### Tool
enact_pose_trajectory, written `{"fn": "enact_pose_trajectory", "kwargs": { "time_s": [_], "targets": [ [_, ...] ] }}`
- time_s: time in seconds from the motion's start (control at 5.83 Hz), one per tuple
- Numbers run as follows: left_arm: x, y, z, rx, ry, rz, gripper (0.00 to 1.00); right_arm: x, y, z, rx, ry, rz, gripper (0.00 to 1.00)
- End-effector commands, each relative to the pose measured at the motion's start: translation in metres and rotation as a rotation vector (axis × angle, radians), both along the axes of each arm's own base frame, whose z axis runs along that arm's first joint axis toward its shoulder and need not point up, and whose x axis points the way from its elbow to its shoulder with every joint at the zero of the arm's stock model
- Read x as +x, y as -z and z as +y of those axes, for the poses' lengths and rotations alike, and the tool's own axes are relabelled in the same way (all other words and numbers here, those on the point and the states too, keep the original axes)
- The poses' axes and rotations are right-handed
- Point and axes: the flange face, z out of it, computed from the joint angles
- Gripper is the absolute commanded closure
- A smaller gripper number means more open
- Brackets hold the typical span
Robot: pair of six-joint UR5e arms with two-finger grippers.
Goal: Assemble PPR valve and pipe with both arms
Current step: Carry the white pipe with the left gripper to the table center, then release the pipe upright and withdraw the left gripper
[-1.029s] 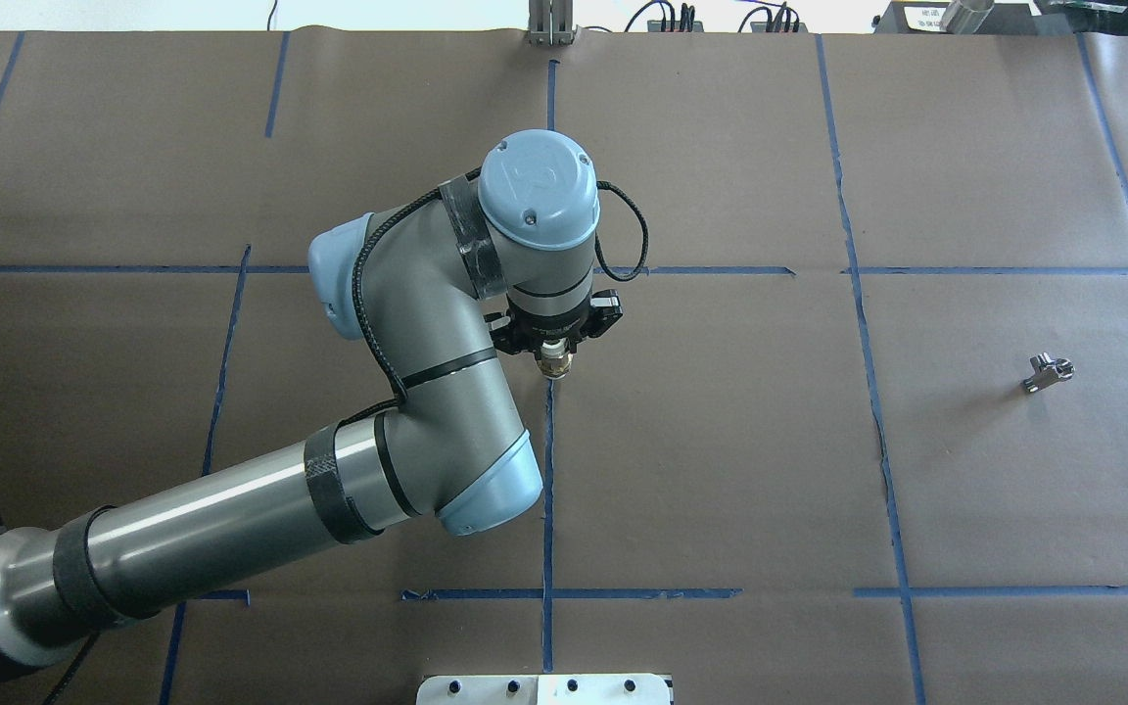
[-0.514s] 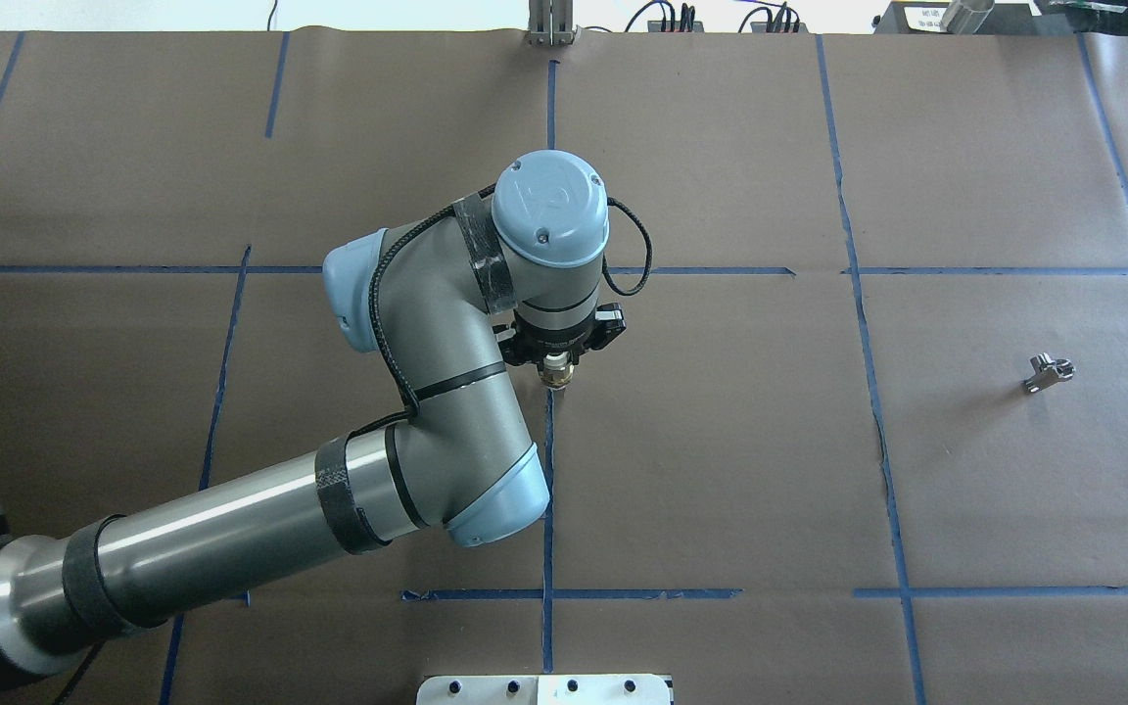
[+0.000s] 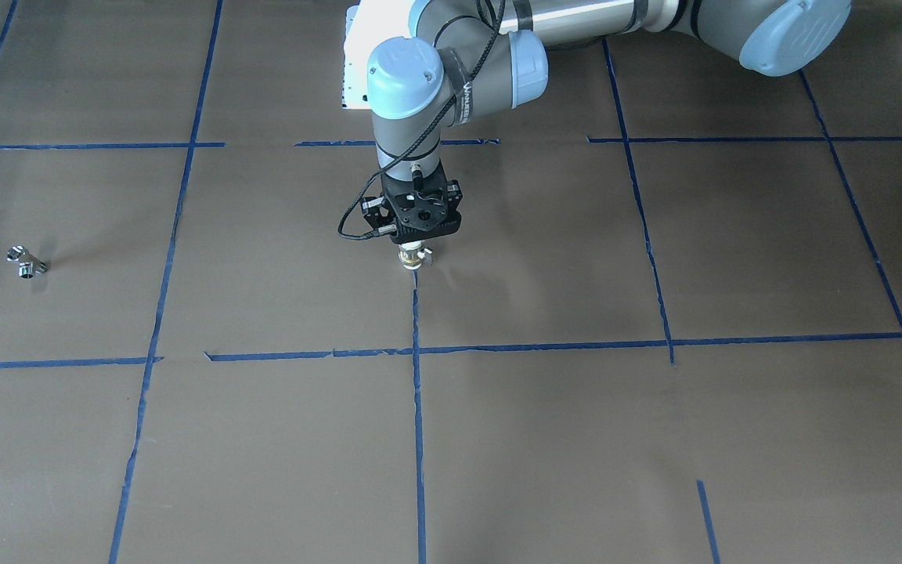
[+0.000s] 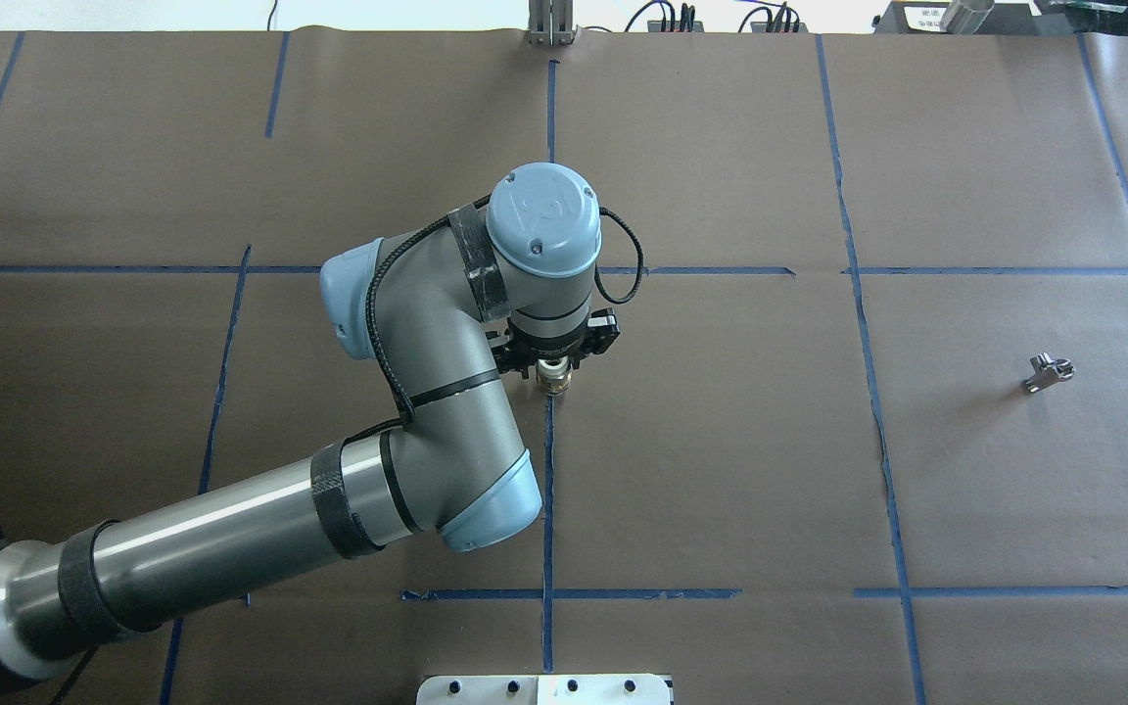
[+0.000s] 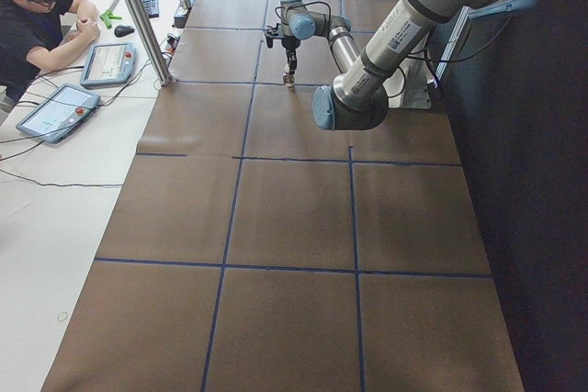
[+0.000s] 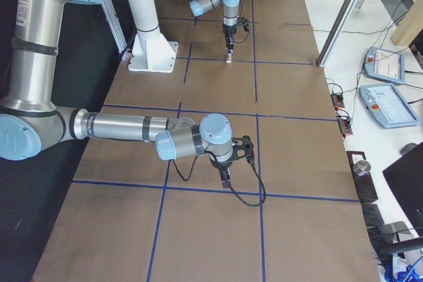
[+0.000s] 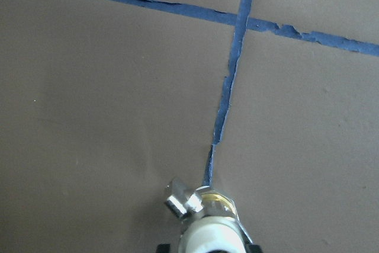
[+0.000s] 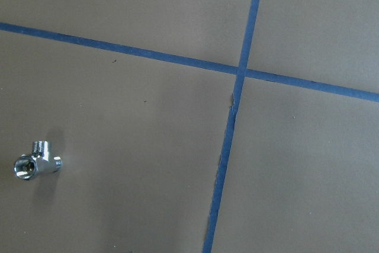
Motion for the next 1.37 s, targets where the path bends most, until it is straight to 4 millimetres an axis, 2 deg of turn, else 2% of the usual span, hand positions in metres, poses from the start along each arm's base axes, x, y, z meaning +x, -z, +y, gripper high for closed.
{"fn": "enact_pose_trajectory", "kwargs": {
  "time_s": [0.0,0.17,0.34,0.51,0.69,0.86,1.03,1.2],
  "targets": [
    [-0.012,0.015,0.005,0.014,0.005,0.031,0.00,0.000,0.000,0.000,0.000,0.000,0.000,0.00],
    [-0.033,0.028,0.008,0.029,0.009,0.058,0.00,0.000,0.001,-0.001,0.002,0.000,0.000,0.00],
    [-0.063,0.009,0.012,0.094,-0.029,0.063,0.00,0.000,0.001,-0.001,0.003,0.001,0.002,0.00],
    [-0.121,-0.043,0.013,0.200,-0.098,0.041,0.00,0.000,0.001,-0.001,0.003,0.001,0.002,0.00],
    [-0.195,-0.086,-0.009,0.303,-0.220,0.029,0.00,0.000,0.003,-0.004,0.008,0.000,0.000,0.00],
    [-0.268,-0.140,-0.037,0.358,-0.305,-0.010,0.00,0.000,0.009,-0.005,0.016,-0.002,-0.001,0.00],
    [-0.370,-0.216,-0.072,0.447,-0.426,-0.049,0.00,-0.001,0.021,-0.022,0.031,-0.012,-0.005,0.00],
    [-0.483,-0.303,-0.083,0.442,-0.445,-0.063,0.00,-0.002,0.026,-0.028,0.036,-0.013,-0.007,0.00]
  ]
}}
